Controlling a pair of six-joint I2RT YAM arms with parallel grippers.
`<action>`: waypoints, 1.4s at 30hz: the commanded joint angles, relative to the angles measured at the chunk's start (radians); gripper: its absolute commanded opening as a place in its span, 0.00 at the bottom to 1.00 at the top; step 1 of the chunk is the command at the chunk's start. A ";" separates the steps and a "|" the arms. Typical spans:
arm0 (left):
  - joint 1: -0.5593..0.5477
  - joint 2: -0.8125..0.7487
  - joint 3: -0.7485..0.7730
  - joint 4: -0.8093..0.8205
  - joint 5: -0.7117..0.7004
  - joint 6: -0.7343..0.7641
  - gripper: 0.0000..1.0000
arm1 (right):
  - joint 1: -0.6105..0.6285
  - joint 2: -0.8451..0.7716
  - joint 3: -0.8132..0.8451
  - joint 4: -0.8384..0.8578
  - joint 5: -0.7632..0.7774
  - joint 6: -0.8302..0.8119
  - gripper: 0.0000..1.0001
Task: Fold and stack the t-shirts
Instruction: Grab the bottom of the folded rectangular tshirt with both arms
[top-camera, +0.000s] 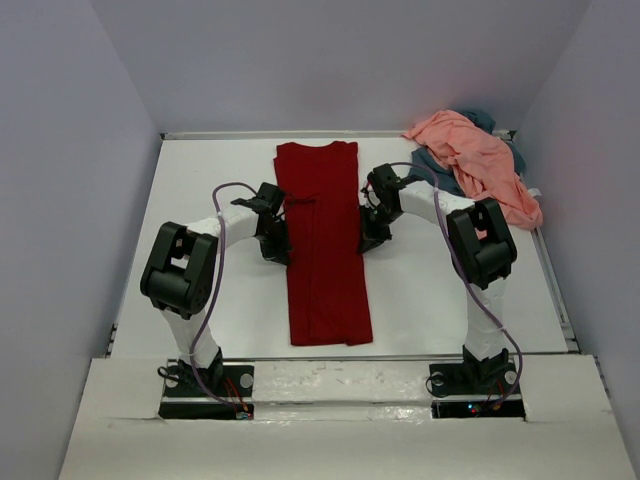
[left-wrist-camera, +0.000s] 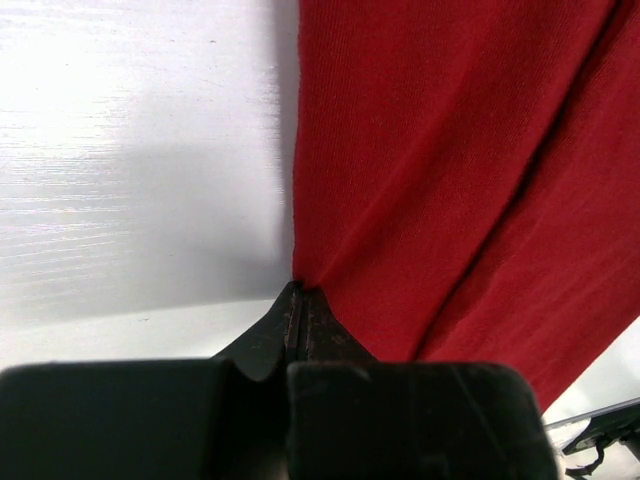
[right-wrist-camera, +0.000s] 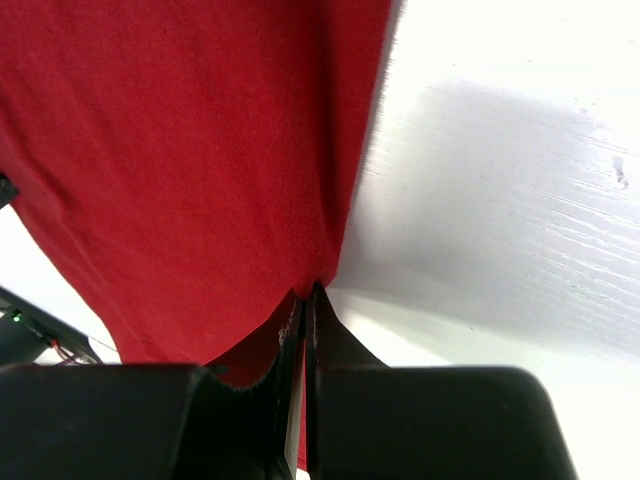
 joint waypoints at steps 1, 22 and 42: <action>0.009 -0.010 -0.025 -0.011 -0.007 0.021 0.00 | 0.008 0.005 0.016 -0.017 0.050 -0.022 0.01; 0.018 -0.034 -0.027 0.006 0.022 0.031 0.41 | -0.001 -0.004 0.042 -0.025 0.021 -0.027 0.66; -0.043 -0.370 -0.200 -0.084 0.084 -0.073 0.66 | 0.051 -0.381 -0.226 -0.135 0.120 -0.017 0.59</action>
